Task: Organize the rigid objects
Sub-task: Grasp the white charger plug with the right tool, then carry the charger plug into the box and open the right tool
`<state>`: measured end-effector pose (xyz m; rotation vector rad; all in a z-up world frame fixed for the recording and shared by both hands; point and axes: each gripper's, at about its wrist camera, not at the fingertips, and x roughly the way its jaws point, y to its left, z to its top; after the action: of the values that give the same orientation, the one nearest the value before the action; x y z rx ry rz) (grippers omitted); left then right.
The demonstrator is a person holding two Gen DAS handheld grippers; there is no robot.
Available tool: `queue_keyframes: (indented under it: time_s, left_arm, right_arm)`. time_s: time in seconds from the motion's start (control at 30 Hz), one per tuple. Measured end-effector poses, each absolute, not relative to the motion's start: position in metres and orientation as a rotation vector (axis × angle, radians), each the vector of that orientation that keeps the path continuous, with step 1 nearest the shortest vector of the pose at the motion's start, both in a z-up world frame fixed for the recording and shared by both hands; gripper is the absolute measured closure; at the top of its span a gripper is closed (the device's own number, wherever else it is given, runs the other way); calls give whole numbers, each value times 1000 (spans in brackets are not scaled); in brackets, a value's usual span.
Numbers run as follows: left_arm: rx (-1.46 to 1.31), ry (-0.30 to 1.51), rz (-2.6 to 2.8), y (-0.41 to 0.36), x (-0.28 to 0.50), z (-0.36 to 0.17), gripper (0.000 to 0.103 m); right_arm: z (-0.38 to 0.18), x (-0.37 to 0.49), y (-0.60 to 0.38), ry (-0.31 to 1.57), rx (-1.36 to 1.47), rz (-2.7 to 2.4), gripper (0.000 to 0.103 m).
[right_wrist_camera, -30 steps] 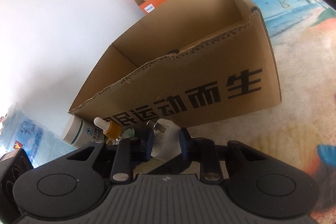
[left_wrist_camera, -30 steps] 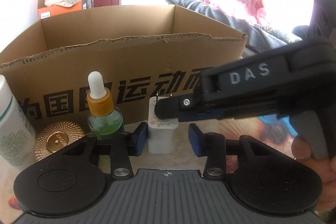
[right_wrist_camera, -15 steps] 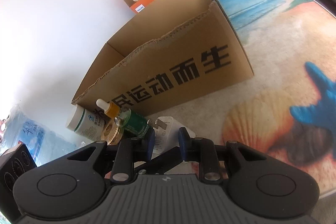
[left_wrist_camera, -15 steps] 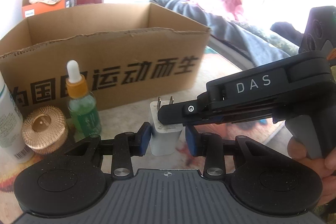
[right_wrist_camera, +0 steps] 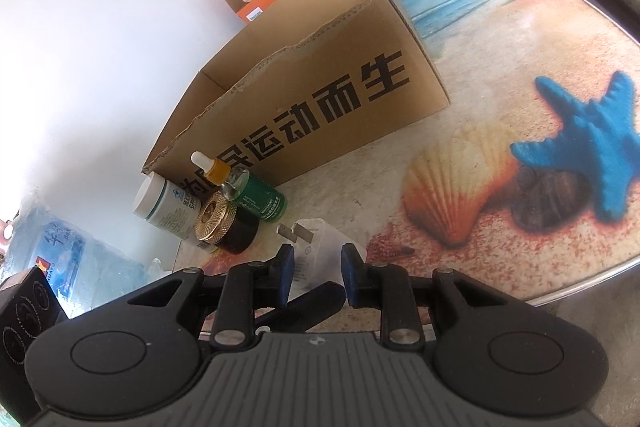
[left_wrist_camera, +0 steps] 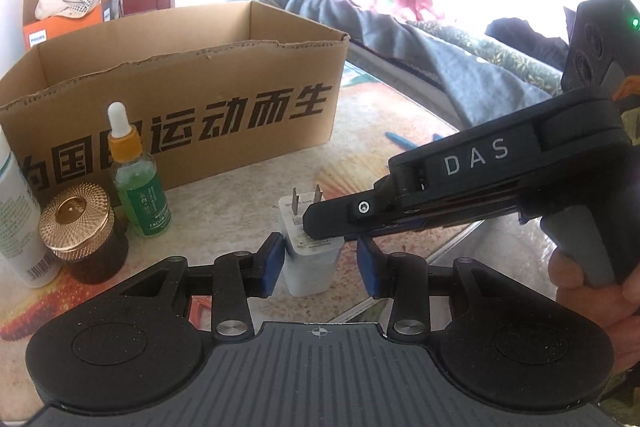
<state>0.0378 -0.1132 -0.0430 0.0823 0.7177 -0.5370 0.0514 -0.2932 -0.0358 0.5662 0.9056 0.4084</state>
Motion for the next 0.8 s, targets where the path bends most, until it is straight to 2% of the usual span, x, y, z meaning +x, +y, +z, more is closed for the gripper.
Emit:
queue_keyframes:
  time_s: [0.17,0.3,0.4,0.53,0.63,0.8]
  left_arm:
    - [118,734,-521,-122,46,-51,61]
    - [127,743,-508,-126,52,-58,61]
    - [141,746,-496,-128,54,-62,62]
    - [150,746,-473,-130,55,-64,67]
    - [153,737,-452,-129,54,-65,76]
    - [116,745,-442,-126,54,-63,77]
  right_arm:
    - [-38,56,-295,909,576,413,72]
    - [-41,60,-294,909,569,411,62]
    - [-44,63,-294,908,586,424,60]
    - [-48,66,-295,905,607,443,60]
    - [-48,66,-294,898,608,448,60]
    - [-46,64,-292,891,610,458,67]
